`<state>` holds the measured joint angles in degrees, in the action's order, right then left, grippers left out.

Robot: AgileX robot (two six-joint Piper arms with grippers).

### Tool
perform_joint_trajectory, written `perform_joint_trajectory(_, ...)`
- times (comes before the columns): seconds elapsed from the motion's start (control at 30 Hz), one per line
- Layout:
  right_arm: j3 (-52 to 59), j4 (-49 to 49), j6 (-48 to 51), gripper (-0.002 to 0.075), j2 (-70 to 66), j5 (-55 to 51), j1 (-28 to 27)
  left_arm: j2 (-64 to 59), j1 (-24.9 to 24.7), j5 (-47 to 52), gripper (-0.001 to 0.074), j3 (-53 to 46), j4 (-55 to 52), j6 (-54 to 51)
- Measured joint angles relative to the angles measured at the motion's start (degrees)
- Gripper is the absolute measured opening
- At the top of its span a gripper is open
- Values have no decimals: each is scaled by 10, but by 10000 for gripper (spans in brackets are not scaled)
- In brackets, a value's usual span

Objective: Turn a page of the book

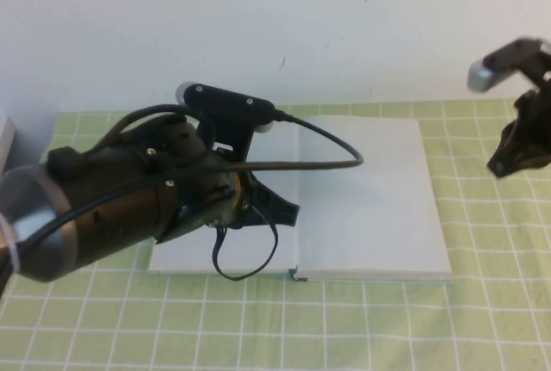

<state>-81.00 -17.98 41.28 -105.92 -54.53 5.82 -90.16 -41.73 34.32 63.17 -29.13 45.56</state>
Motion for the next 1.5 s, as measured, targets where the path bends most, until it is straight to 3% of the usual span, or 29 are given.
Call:
perform_joint_trajectory(0.43, 0, 91, -9, -1, 288, 18, 0, 184, 0, -129, -4, -8, 9, -64)
perform_joint_trajectory(0.63, 34, 92, -14, -1, 398, 35, 0, 302, 0, -239, -4, -87, -8, -73)
perform_joint_trajectory(0.8, 133, 93, -14, -1, 507, 99, 0, 385, 1, -272, -4, -171, -26, -73)
perform_joint_trajectory(1.07, 379, 86, -14, -1, 683, 216, 0, 455, 1, -358, -4, -281, -75, -76)
perform_joint_trajectory(1.3, 552, 20, -14, -1, 813, 249, 0, 460, 1, -364, -4, -294, -88, -85)
perform_joint_trajectory(1.5, 615, -19, -14, -1, 875, 258, 0, 460, 1, -359, -4, -294, -88, -85)
